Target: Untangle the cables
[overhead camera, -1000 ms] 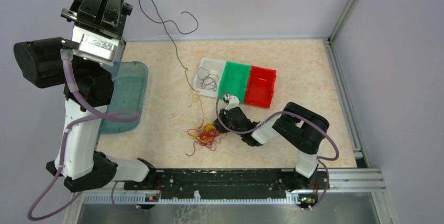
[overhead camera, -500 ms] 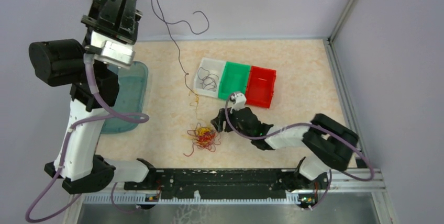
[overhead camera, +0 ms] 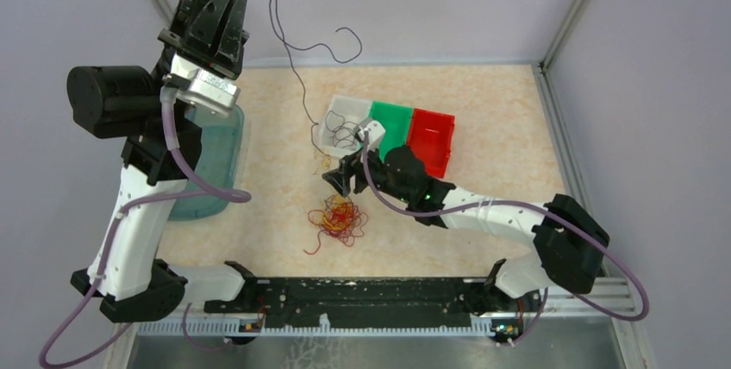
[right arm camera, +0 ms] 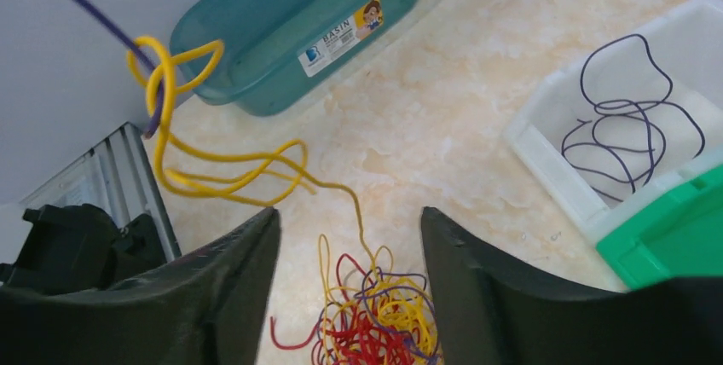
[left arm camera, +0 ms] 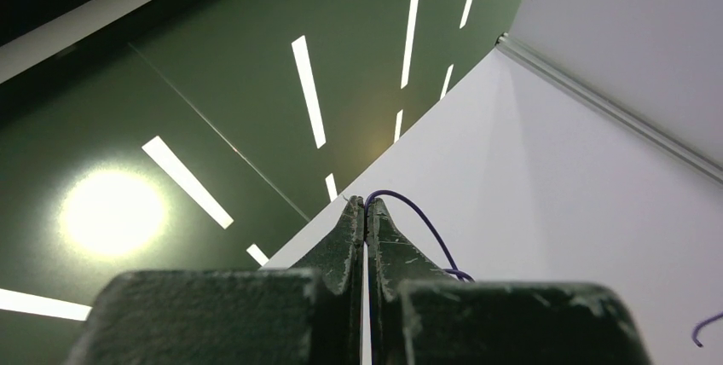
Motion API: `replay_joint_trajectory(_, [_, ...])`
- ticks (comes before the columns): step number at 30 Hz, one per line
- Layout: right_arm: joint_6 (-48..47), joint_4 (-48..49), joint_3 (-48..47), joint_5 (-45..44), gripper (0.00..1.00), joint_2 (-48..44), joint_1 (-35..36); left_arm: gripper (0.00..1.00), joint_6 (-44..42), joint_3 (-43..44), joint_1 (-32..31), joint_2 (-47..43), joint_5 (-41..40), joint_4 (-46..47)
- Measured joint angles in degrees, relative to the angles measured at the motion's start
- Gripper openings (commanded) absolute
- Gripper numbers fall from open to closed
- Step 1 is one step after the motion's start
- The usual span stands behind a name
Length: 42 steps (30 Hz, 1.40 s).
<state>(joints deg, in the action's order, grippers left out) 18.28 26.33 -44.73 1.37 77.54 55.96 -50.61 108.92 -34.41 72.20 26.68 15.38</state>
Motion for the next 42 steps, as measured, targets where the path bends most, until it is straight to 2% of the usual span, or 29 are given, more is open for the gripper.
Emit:
replay_joint_trajectory(2, [-0.81, -0.37, -2.36, 0.59, 0.45, 2.21, -0.02, 0.0, 0.0, 0.02, 0.0, 0.0, 0.0, -0.07])
replay_joint_trajectory(5, [-1.16, -0.15, -3.41, 0.94, 0.34, 4.59, -0.26, 0.0, 0.0, 0.37, 0.0, 0.0, 0.02, -0.33])
replay_joint_trajectory(10, [0.11, 1.29, -3.34, 1.77, 0.33, 7.52, -0.26, 0.0, 0.0, 2.8, 0.0, 0.2, 0.22, -0.72])
replay_joint_trajectory(12, [1.2, 2.84, -3.3, 2.43, 0.21, 8.57, -0.26, 0.0, 0.0, 4.07, 0.0, 0.35, 0.33, -0.74])
replay_joint_trajectory(14, [2.49, 4.52, -3.17, 3.08, 0.03, 9.79, -0.26, 0.0, -0.02, 5.2, 0.0, 0.42, 0.39, -0.68])
replay_joint_trajectory(15, [2.89, 5.09, -2.99, 3.23, 0.0, 10.27, -0.26, 0.0, -0.07, 5.68, 0.0, 0.44, 0.42, -0.66])
replay_joint_trajectory(28, [8.33, 10.29, 6.86, -0.87, 0.0, 11.15, -0.26, 0.0, -5.07, 7.78, 0.0, 1.36, 1.01, 1.73])
replay_joint_trajectory(32, [9.44, 10.1, 7.98, -1.51, 0.35, 11.15, -0.26, 0.0, -5.22, 7.28, 0.0, 1.14, 0.92, 1.4])
replay_joint_trajectory(35, [9.44, 8.2, 7.76, -1.86, 0.45, 10.58, -0.26, 0.0, -5.57, 3.8, 0.0, -0.2, 0.76, 0.92])
replay_joint_trajectory(38, [9.31, 0.94, 5.66, -3.56, 0.56, 9.29, -0.26, 0.0, -5.03, 0.31, 0.0, -0.76, -0.42, -0.39])
replay_joint_trajectory(42, [9.44, -8.31, 3.56, -7.76, 0.64, 5.53, -0.76, 0.0, -2.64, -4.24, 0.0, -0.24, -3.39, -2.75])
